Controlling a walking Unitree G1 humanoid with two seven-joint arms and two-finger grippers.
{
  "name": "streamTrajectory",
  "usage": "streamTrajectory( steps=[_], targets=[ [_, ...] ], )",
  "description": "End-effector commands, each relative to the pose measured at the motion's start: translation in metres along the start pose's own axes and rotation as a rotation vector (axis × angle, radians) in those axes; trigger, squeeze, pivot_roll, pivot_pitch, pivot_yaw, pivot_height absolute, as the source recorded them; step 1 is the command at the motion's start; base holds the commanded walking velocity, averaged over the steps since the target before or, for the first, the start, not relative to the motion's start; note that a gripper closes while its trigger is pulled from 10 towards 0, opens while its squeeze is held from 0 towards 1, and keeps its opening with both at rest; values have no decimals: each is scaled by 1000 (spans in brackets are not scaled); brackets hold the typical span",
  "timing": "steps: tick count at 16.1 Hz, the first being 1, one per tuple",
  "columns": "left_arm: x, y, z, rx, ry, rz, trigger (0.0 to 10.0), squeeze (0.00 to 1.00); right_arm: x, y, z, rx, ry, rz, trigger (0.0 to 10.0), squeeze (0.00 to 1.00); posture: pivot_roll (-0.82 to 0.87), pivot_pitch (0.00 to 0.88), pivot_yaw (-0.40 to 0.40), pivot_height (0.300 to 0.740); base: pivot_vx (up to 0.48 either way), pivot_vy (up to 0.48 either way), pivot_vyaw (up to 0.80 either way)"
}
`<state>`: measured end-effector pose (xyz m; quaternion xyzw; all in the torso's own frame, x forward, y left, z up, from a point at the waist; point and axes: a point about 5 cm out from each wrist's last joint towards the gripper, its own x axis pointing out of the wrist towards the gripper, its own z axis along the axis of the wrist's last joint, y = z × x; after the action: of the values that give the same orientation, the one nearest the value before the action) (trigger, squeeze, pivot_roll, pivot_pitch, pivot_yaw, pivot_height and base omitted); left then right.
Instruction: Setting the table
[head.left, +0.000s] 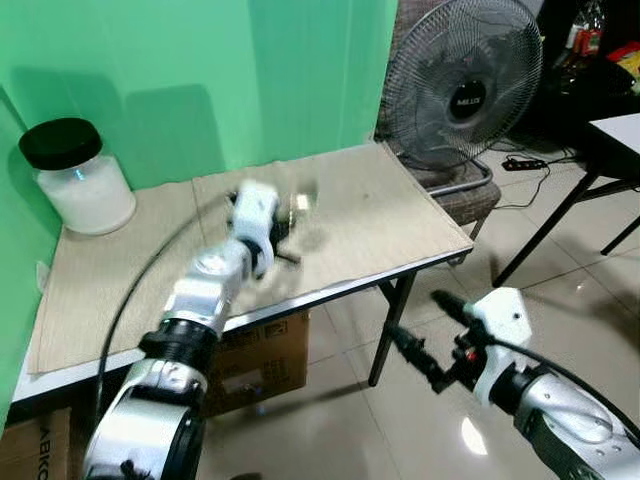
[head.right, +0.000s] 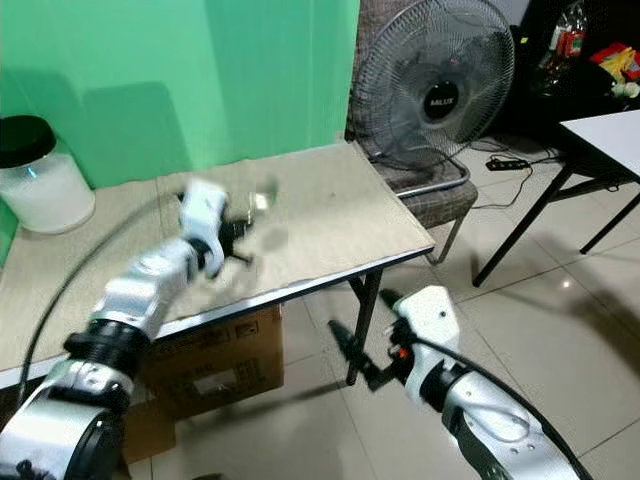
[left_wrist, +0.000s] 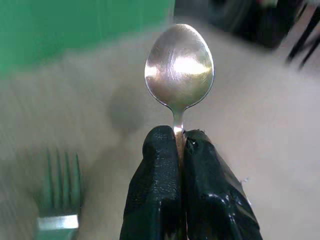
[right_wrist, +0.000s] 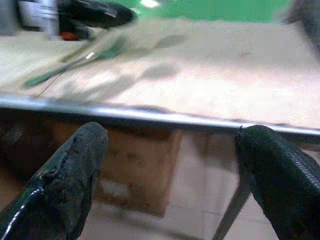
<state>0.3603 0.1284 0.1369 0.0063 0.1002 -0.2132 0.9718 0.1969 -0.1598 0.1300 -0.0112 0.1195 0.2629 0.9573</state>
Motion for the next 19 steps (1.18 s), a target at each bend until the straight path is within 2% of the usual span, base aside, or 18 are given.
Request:
streamTrajectory(
  steps=[1, 2, 3, 4, 5, 6, 8, 9, 12, 14, 17, 19],
  targets=[
    [-4, -2, 10, -21, -54, -9, 0, 0, -1, -7, 5, -11, -28, -49, 10000, 0, -69, 0, 4, 740, 0, 0, 0],
    [-12, -6, 22, -36, -121, -23, 0, 0, 1, -10, 9, 14, -62, -110, 10000, 0, -53, 0, -3, 740, 0, 0, 0],
    [-26, -13, 25, -15, -179, 8, 4667, 0, 2, -11, 14, 30, -103, -153, 10000, 0, -42, 0, 1, 740, 0, 0, 0],
    [-36, -18, 28, -1, -201, 39, 10000, 0, 5, -11, 21, 20, -133, -169, 10000, 0, -34, 0, -4, 740, 0, 0, 0],
    [-39, -22, 30, -3, -217, 43, 10000, 0, 6, -11, 24, 20, -145, -178, 10000, 0, -33, 0, -3, 740, 0, 0, 0],
    [-46, -31, 26, 19, -253, 49, 10000, 0, 10, -15, 22, 52, -169, -239, 10000, 0, -32, 0, -12, 740, 0, 0, -781],
    [-50, -38, 12, 52, -225, 96, 10000, 0, 11, -20, 18, 94, -185, -321, 10000, 0, -13, 0, -4, 740, 0, 0, -781],
    [-53, -40, 6, 22, -197, 120, 10000, 0, 9, -21, 15, 100, -180, -357, 10000, 0, -29, 0, 3, 740, 0, 0, -781],
    [-60, -38, 4, 43, -201, 165, 10000, 0, 5, -25, 14, 92, -175, -393, 10000, 0, -26, 0, -16, 740, 0, 0, -792],
    [-60, -38, 4, 49, -207, 176, 10000, 0, 7, -27, 12, 90, -169, -398, 10000, 0, -19, 0, -30, 740, 0, 0, 0],
    [-59, -38, 9, 79, -198, 201, 10000, 0, 11, -29, 11, 80, -156, -422, 10000, 0, -6, 0, -52, 740, 0, -355, 0],
    [-64, -38, 4, 93, -181, 208, 10000, 0, 13, -28, 10, 73, -157, -433, 10000, 0, -7, 0, -54, 740, 0, -424, -269]
  ],
)
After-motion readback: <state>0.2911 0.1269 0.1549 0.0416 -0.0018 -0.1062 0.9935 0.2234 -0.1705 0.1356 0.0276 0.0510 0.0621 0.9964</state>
